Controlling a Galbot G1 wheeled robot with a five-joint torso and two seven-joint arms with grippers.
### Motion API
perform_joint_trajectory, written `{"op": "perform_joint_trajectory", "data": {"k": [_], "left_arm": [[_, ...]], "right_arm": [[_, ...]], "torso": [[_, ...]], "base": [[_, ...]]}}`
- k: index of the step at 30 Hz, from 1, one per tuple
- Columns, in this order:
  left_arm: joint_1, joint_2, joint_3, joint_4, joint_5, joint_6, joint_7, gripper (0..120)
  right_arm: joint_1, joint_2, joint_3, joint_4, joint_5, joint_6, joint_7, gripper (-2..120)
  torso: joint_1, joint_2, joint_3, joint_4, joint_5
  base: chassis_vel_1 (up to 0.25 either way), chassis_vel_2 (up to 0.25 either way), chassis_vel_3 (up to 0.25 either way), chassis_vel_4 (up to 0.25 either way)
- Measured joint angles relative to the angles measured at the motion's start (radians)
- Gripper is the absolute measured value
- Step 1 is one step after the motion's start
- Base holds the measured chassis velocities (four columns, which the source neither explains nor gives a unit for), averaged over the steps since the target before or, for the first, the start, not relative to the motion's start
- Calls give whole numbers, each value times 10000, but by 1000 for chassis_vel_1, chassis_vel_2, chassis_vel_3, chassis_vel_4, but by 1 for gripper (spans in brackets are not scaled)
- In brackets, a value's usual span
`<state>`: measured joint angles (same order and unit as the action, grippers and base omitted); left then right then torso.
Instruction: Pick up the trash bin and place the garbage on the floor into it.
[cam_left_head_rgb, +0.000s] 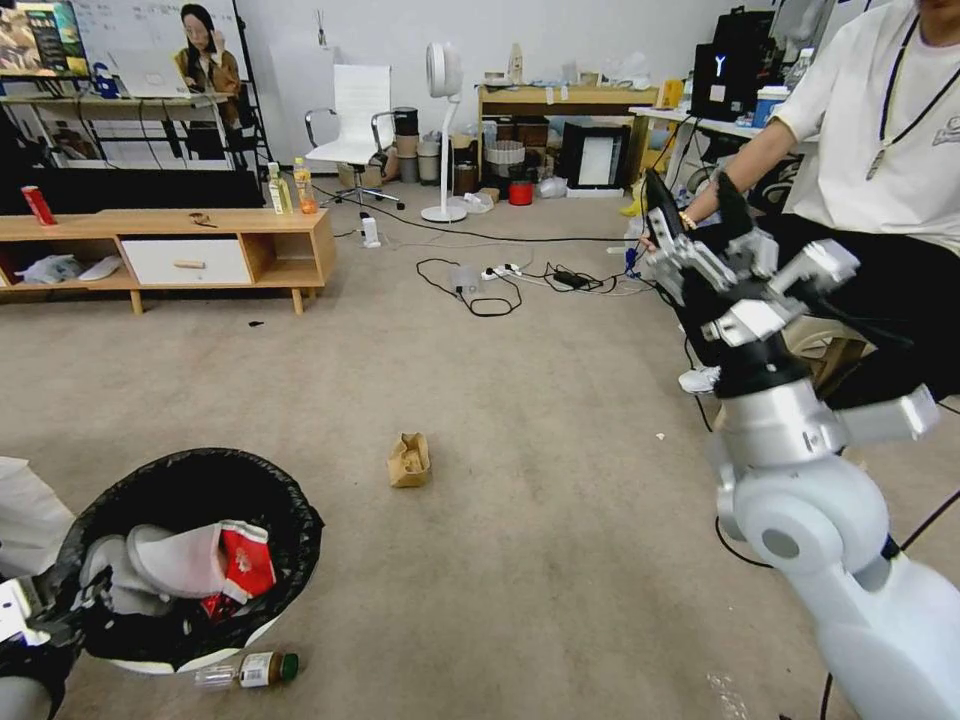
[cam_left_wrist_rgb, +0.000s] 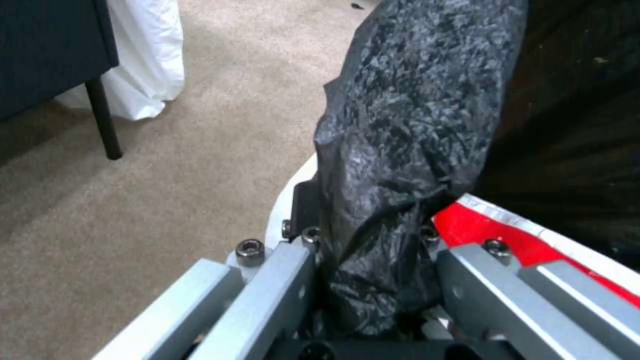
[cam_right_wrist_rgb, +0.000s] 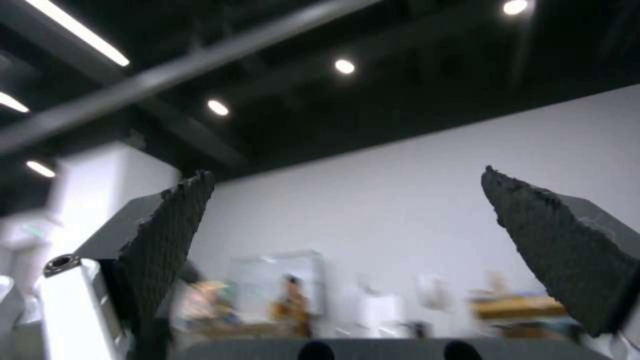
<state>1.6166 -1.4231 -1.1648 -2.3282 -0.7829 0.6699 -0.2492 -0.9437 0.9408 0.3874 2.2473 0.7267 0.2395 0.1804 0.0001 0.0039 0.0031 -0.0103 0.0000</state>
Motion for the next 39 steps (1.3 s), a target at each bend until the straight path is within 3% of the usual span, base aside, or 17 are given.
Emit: {"op": "perform_joint_trajectory", "data": {"k": [1,3,9,17,25,39], "left_arm": [[14,-24,12,-26,24,0,0,5],[52,-60,55,-80,61,0,2,5],[128,-119,96,-160,108,-14,20,5],[246,-186,153,-287,322,-58,161,5],[254,-234,222,-346,402,-65,208,5],[161,-164,71,-384,166,33,195,5]], "right_arm": [[-580,17,262,191,-550,-263,375,100],[-1681,14,540,358,-1440,-414,820,100],[-3636,258,882,421,-2853,-317,1136,100],[-4987,872,954,227,-5105,-391,1848,100],[-5472,1179,763,-115,-5822,-328,2194,100],[-5313,1158,623,-377,-5778,-145,2167,100]], "torso": [[0,-1,0,-10,1],[-1,0,0,-7,1],[0,0,0,-6,1],[0,0,0,-4,0],[-1,0,1,-5,1],[0,0,1,-5,0]], "base": [[0,0,0,0],[0,0,0,0],[0,0,0,0],[0,0,0,0],[0,0,0,0],[0,0,0,0]]}}
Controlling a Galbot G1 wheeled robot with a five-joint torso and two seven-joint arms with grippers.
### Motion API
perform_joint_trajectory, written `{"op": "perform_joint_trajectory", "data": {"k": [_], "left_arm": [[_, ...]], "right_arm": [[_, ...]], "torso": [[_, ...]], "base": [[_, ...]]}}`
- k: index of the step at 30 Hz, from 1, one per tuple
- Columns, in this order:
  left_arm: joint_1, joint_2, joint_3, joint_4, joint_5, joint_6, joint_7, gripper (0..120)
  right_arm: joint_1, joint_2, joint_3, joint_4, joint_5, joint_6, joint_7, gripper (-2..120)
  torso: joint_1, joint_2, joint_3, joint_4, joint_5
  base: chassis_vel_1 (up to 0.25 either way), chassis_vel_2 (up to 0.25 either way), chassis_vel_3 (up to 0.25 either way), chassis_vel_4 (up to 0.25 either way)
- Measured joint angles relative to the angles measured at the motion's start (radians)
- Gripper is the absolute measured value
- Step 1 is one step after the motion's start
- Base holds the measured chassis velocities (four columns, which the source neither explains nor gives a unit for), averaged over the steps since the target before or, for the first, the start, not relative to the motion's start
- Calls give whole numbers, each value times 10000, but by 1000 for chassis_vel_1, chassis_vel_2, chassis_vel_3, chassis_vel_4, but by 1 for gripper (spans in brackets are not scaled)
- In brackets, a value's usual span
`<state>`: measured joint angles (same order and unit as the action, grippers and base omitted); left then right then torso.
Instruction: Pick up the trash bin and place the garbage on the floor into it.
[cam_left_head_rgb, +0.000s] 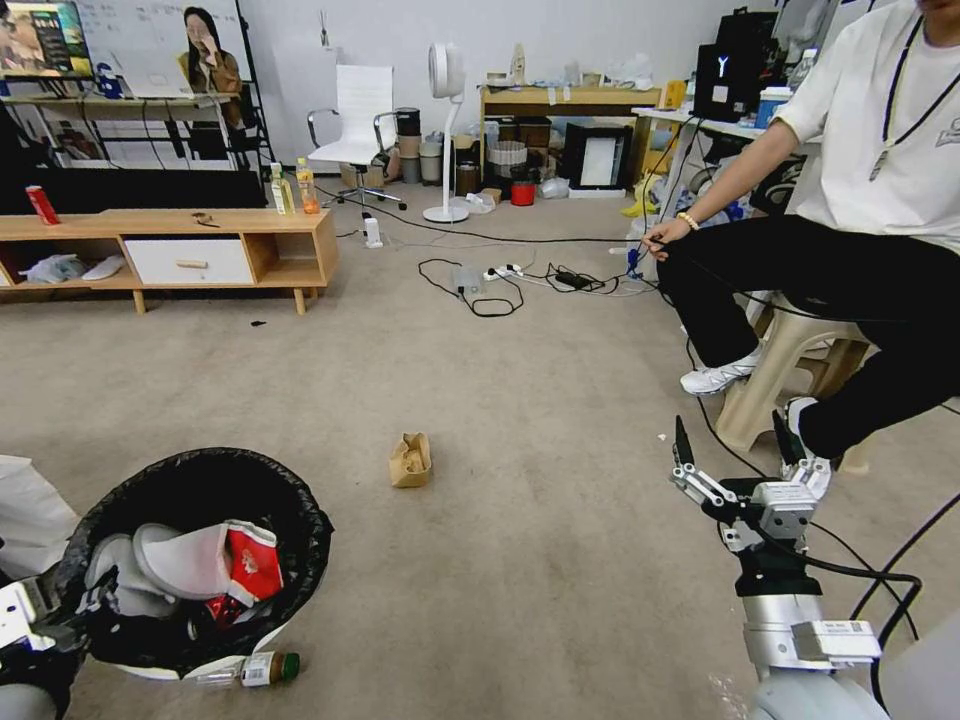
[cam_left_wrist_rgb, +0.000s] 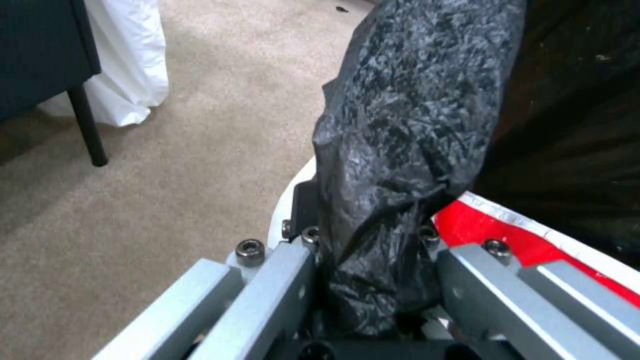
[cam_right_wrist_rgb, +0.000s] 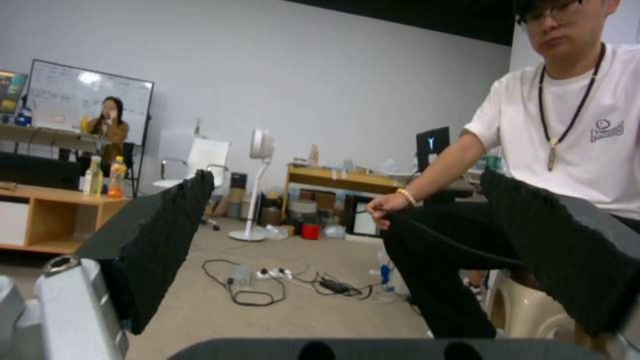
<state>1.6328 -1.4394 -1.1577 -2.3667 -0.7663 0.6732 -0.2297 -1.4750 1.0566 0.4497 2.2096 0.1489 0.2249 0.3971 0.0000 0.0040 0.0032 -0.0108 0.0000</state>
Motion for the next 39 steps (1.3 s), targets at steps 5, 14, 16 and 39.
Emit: {"op": "perform_joint_trajectory", "data": {"k": [5,14,16,39], "left_arm": [[1,21,-67,-2,-65,0,-1,5],[-12,-28,-108,-82,-132,6,-1,5],[-1,-31,-124,-90,-139,9,-1,5],[49,-161,-185,-49,-93,44,18,5]], "right_arm": [[21,34,-27,-47,6,47,-19,100],[163,33,-47,-152,61,70,-37,100],[206,62,-76,-188,61,73,-44,100],[471,112,-213,-459,112,121,-62,100]], "torso": [[0,0,0,-1,0],[0,0,0,-1,0],[1,0,0,0,0],[0,0,0,0,0]], "base": [[0,0,0,0],[5,6,6,6],[55,48,52,55],[47,41,46,49]]}}
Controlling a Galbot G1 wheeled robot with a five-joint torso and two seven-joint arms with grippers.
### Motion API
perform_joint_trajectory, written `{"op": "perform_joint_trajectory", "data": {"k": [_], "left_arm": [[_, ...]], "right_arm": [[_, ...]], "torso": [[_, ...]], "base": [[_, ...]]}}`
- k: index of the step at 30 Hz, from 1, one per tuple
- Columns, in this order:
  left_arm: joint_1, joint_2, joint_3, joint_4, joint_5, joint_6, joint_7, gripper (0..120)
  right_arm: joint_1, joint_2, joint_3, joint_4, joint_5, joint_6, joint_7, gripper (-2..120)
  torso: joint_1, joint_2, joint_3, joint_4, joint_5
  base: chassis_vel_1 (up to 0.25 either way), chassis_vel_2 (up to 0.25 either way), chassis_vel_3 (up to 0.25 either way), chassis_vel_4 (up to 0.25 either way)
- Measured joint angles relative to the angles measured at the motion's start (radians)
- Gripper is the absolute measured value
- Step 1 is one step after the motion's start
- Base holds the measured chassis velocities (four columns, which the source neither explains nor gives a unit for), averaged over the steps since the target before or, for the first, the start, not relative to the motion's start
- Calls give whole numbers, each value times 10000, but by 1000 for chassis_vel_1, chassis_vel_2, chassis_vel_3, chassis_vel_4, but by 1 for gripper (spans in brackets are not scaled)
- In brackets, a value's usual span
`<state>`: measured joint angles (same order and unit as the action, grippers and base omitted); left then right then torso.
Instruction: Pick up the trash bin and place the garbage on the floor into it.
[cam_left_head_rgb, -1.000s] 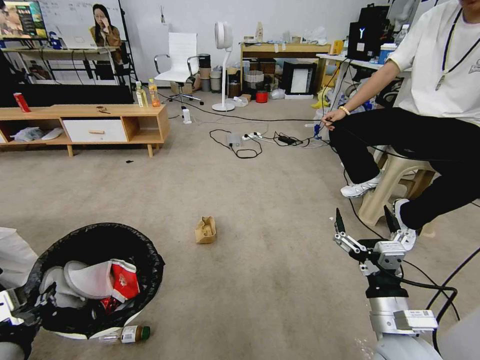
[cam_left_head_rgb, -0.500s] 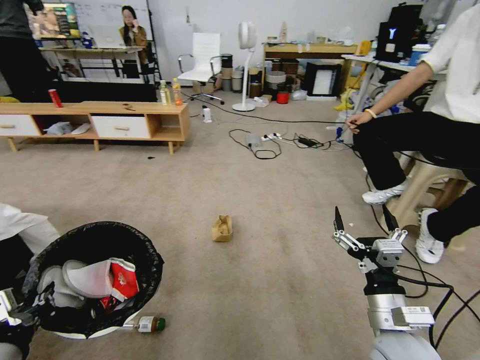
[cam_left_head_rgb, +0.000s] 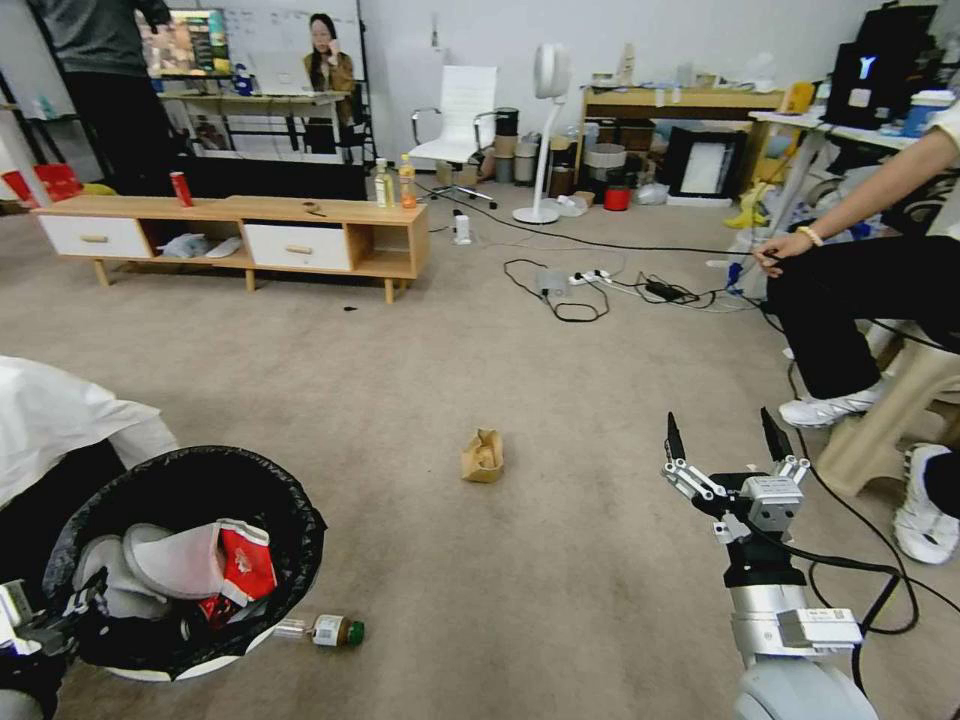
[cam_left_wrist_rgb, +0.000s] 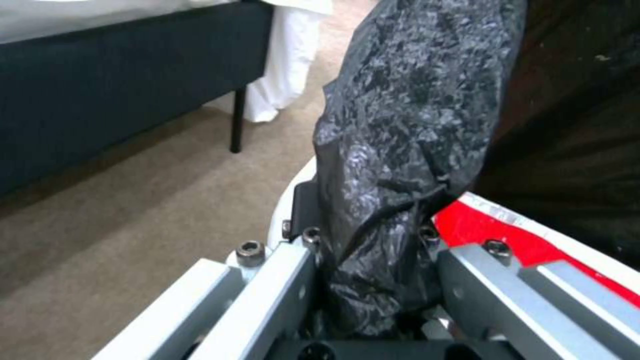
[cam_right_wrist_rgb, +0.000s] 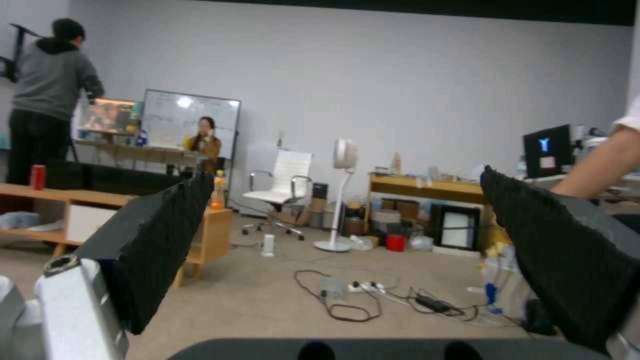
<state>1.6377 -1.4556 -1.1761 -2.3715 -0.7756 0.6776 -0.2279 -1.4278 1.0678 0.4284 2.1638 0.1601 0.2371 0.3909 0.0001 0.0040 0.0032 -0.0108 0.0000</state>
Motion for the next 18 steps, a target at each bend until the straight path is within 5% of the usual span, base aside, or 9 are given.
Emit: {"op": "perform_joint_trajectory", "data": {"k": [18], "left_arm": [[49,-97,52,4,60,14,30,5]], "right_arm": [[154,-19,-89,-122,48,9,2,100]], "torso": [[0,0,0,-2,0]], "base": [[53,59,52,50]]}}
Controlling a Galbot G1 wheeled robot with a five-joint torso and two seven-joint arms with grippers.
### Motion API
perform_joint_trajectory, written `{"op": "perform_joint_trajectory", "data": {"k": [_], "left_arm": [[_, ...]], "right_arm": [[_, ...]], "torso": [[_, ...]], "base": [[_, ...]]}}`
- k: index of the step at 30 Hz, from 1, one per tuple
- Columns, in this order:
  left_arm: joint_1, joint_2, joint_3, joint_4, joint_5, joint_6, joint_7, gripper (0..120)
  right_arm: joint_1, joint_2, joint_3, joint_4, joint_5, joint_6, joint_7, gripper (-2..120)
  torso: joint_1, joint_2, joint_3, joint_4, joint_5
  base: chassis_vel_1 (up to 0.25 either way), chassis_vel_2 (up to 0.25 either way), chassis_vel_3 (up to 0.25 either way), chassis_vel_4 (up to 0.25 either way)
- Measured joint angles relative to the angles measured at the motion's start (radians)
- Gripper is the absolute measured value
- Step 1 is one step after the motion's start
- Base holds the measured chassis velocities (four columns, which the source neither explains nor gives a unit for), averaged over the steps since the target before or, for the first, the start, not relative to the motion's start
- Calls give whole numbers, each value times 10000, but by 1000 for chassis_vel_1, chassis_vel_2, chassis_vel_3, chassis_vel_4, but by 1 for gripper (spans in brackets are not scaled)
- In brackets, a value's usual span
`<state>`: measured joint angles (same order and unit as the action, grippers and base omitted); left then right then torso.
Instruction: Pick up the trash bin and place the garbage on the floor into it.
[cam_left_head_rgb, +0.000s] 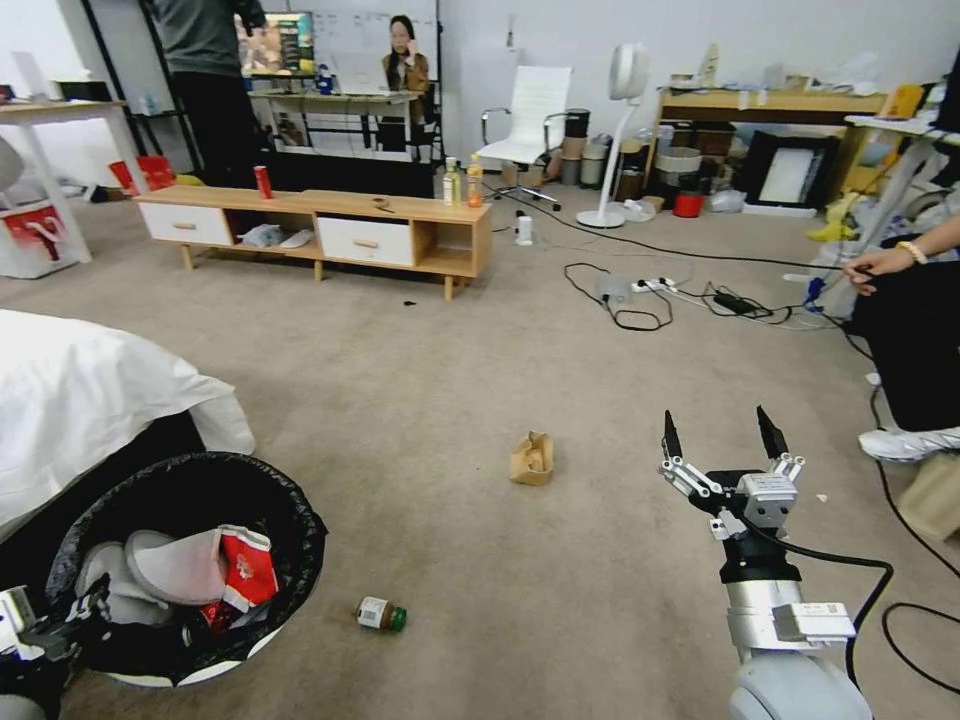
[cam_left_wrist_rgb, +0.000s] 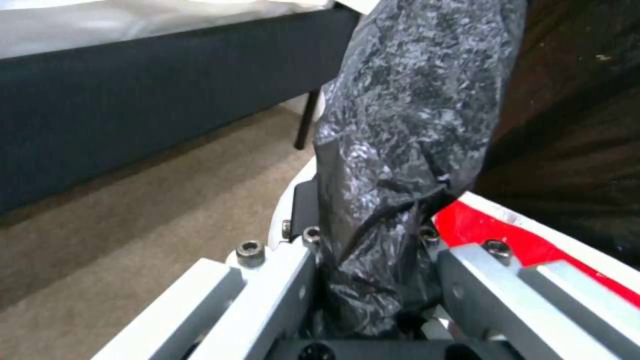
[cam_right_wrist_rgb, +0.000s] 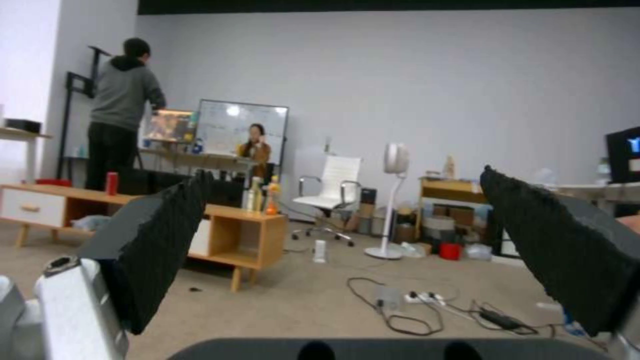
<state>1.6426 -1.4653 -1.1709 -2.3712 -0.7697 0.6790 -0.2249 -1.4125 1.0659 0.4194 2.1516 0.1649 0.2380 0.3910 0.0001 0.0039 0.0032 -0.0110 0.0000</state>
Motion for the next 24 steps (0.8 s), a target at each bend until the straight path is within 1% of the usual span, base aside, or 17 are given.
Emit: {"op": "perform_joint_trajectory", "data": {"k": [14,19,24], "left_arm": [[40,-10,14,0,103,-6,70,5],[48,-13,26,17,126,-22,103,5],[49,-20,32,26,125,-23,105,5]], "right_arm": [[77,7,-62,-111,-9,14,1,100],[101,16,-105,-148,-10,21,2,100],[136,29,-126,-174,-10,23,2,100]], "torso": [[0,0,0,5,0],[0,0,0,-2,0],[0,0,0,1,-1]], "base": [[65,62,67,69],[4,5,12,5],[0,0,0,0]]}}
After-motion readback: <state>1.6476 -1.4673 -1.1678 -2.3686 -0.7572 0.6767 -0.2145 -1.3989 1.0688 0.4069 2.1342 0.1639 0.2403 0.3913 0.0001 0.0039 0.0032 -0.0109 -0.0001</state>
